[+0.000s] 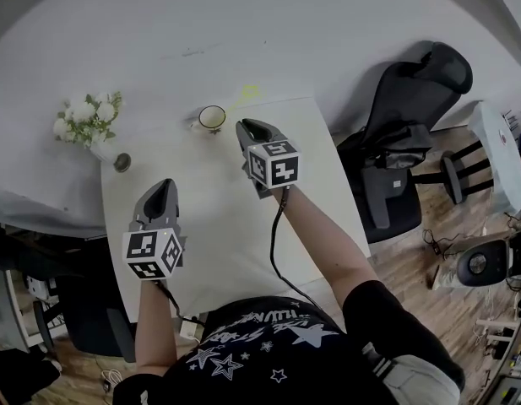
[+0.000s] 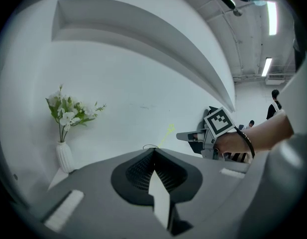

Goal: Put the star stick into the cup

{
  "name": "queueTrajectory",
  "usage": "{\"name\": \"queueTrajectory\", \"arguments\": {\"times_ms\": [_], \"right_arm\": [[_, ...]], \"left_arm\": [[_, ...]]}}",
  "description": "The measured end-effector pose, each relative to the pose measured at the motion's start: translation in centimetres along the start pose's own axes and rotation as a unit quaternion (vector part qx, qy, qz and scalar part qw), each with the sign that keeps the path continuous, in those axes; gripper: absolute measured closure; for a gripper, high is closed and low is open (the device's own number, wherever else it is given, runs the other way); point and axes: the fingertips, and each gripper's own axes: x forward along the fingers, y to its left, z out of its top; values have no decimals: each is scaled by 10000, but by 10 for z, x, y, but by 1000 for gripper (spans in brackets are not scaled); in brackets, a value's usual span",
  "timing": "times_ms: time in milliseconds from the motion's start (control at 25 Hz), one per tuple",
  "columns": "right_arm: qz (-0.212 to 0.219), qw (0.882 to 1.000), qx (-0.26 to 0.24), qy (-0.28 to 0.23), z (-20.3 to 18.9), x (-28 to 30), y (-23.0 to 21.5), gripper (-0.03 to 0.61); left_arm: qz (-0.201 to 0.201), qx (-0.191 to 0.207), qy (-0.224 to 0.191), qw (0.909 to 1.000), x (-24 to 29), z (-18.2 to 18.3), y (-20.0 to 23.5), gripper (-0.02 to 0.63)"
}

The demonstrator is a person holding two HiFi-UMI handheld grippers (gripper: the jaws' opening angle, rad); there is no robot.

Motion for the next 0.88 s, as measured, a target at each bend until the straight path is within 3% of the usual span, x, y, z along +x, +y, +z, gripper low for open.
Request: {"name": "queueTrajectory", "arguments": {"times_ms": [240,880], "right_arm": [[17,9999,-84,-144,1,-55,0,561],[87,9981,191,-575,-16,-203,9,561]], "left_arm": [[-43,52,-97,9999,-24,7,-30,611],[-107,126,-268,9995,-94,2,-110,611]]}}
